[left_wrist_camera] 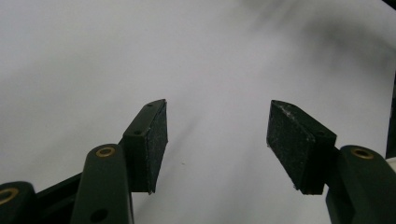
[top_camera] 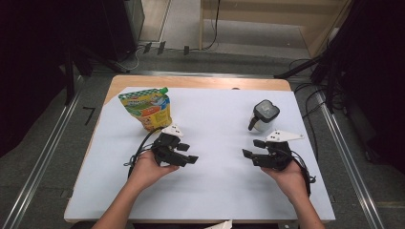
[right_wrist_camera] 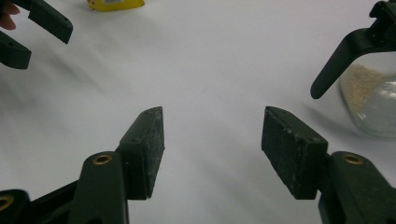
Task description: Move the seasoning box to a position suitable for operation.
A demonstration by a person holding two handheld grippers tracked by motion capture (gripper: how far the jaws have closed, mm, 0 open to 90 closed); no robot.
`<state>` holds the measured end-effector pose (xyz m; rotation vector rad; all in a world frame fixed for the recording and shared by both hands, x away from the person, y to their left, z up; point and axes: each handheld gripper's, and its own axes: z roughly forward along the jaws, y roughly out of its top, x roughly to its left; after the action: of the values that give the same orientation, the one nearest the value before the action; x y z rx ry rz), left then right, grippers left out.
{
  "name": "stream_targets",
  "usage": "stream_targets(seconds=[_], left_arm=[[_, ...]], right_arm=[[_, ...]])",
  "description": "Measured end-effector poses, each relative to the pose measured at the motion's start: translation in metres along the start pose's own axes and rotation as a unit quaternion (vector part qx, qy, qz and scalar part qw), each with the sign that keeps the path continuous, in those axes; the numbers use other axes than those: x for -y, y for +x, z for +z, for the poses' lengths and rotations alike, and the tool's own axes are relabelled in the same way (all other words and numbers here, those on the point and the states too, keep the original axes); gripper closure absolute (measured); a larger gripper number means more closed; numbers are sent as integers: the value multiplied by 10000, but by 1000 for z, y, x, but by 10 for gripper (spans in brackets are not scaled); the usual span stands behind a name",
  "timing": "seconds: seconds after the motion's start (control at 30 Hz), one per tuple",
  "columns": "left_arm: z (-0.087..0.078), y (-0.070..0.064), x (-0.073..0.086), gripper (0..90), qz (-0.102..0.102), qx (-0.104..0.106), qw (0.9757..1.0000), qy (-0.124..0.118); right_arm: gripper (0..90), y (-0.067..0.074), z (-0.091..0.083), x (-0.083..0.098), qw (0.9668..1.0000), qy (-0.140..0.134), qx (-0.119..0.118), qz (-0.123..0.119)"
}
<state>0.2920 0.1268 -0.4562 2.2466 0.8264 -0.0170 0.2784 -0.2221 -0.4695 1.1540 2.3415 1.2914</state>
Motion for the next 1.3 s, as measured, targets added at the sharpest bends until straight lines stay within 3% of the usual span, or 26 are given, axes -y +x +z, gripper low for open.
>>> stream_targets(seconds=[0.4, 0.6, 0.73, 0.93, 1.3], left_arm=[[-6, 1, 0, 375, -71, 22, 10000, -61], [-8, 1, 1, 366, 47, 21, 9999, -122], [-8, 2, 1, 366, -22, 14, 9999, -98], [-12, 4, 2, 365, -38, 43, 9998, -172], [-15, 4, 2, 364, -9, 21, 9998, -177]], right_arm=[[412, 2, 0, 0, 10000, 28, -61, -65], [398, 3, 1, 1, 9999, 31, -115, -68], [398, 4, 0, 0, 9999, -10, -119, -90], [387, 2, -2, 1, 9999, -10, 75, -133], [408, -4, -9, 0, 9999, -105, 101, 19]])
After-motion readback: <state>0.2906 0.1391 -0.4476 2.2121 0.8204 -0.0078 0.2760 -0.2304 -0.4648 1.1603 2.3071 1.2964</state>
